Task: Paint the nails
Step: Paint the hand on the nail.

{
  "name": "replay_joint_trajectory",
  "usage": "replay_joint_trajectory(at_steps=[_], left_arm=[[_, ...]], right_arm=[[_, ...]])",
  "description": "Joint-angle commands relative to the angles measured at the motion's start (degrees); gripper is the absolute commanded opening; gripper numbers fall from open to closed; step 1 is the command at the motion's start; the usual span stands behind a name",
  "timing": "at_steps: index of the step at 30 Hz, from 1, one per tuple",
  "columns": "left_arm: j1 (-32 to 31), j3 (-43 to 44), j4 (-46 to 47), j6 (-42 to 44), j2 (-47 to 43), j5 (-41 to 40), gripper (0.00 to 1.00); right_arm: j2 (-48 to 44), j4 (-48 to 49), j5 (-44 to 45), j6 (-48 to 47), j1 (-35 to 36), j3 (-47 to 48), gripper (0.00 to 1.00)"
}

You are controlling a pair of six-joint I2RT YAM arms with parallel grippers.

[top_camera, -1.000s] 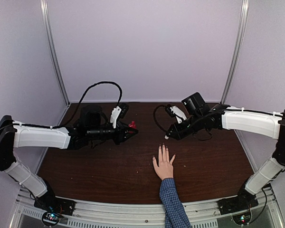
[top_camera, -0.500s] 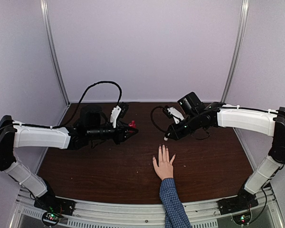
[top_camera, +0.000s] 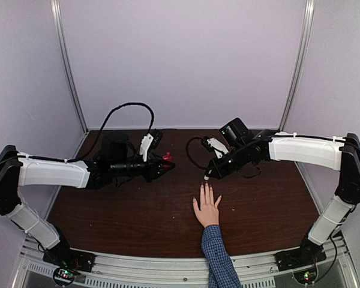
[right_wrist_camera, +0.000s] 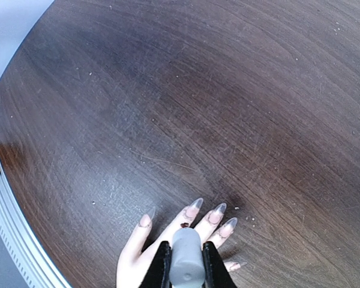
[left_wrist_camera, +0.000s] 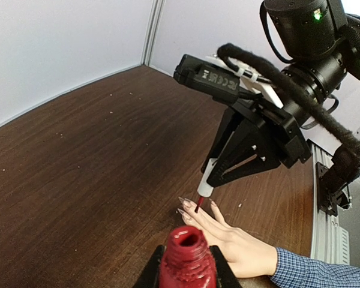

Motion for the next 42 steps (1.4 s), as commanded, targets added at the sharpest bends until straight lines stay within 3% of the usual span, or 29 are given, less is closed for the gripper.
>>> replay_joint_trajectory(at_steps=[1,42], left_arm=[[0.5,1.2,4.3,-0.4,0.2,1.1,0.0],[0.9,0.8,5.0,-0.7,0.7,1.6,0.0]], right_arm=[[0.2,-0.2,0.8,0.8,0.9,2.9,0.0],[1.5,-5.6,7.4,0.0,0.1,4.7,0.0]])
